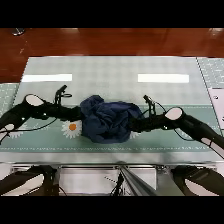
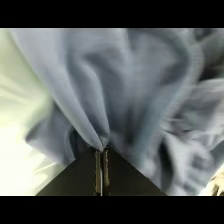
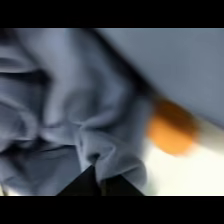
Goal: Fold the shirts.
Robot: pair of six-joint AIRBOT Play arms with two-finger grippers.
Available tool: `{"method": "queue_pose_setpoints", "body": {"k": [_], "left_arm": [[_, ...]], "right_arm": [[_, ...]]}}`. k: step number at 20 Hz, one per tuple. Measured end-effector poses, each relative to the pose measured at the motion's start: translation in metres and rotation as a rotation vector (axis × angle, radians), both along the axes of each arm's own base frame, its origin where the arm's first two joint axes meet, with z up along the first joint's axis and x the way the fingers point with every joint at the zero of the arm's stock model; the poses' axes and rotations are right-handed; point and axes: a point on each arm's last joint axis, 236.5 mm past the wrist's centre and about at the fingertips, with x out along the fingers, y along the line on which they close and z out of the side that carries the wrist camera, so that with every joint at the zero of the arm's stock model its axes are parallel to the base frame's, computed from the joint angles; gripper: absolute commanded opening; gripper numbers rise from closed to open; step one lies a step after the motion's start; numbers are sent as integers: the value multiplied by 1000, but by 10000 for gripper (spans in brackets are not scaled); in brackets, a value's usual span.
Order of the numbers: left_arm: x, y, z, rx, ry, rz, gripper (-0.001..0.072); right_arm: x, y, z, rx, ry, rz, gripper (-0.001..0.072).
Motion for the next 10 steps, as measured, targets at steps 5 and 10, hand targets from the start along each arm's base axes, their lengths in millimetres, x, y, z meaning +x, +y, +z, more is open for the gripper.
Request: {"method": "queue_pose_setpoints", "body": {"k": [5,10], "left_arm": [[86,13,198,-123,-509,81,15],[49,21,459,-177,-1130,110,15]], "right_arm": [[126,-24,190,-45,-492,33,21],[109,-64,453,-122,-1072,23,22]]}}
